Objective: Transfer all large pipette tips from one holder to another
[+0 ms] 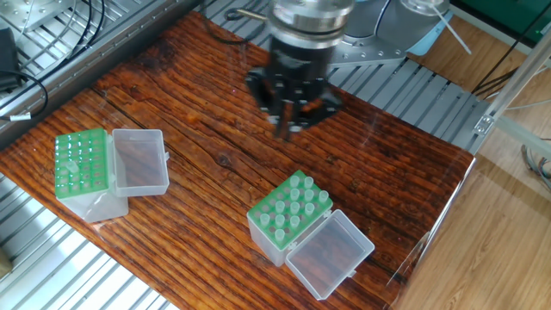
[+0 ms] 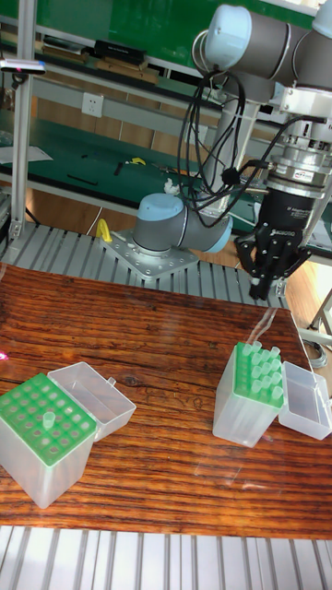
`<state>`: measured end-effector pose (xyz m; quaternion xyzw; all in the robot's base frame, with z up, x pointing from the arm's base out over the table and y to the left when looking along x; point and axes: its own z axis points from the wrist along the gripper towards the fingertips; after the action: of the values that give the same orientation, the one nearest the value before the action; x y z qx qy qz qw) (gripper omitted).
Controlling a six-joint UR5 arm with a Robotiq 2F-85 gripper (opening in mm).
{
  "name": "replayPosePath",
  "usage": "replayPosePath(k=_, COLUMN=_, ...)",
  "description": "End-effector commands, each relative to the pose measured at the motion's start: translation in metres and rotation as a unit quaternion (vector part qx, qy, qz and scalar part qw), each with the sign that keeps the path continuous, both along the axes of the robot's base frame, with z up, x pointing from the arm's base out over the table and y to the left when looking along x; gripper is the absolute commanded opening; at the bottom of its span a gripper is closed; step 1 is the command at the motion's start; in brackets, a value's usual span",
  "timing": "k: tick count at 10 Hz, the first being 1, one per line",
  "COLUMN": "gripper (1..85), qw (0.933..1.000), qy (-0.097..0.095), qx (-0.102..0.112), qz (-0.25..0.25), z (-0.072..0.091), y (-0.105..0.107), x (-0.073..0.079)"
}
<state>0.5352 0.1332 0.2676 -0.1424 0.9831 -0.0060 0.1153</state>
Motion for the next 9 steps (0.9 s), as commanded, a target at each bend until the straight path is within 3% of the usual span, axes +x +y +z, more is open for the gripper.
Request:
replayPosePath(k=1, gripper=18.0, qw=0.9975, qy=0.001, qx=-0.031, qz=0.063, z=0.004, y=-0.055, x=0.037)
replayPosePath(k=3, gripper=18.0, qw=0.9943, qy=0.009, qx=-0.033, qz=0.101, z=-0.004, y=-0.101, x=0.055)
replayPosePath(k=6, gripper=17.7, qw=0.9889, qy=0.003, qx=-0.069, qz=0.131, z=-0.028, y=-0.155, x=0.069)
replayPosePath(k=7, gripper=17.7, qw=0.9887, qy=0.018, qx=-0.066, qz=0.134, z=-0.03, y=-0.155, x=0.061)
replayPosePath(k=9, gripper=18.0, qw=0.992, qy=0.05, qx=-0.04, qz=0.109, z=-0.033, y=-0.146, x=0.043)
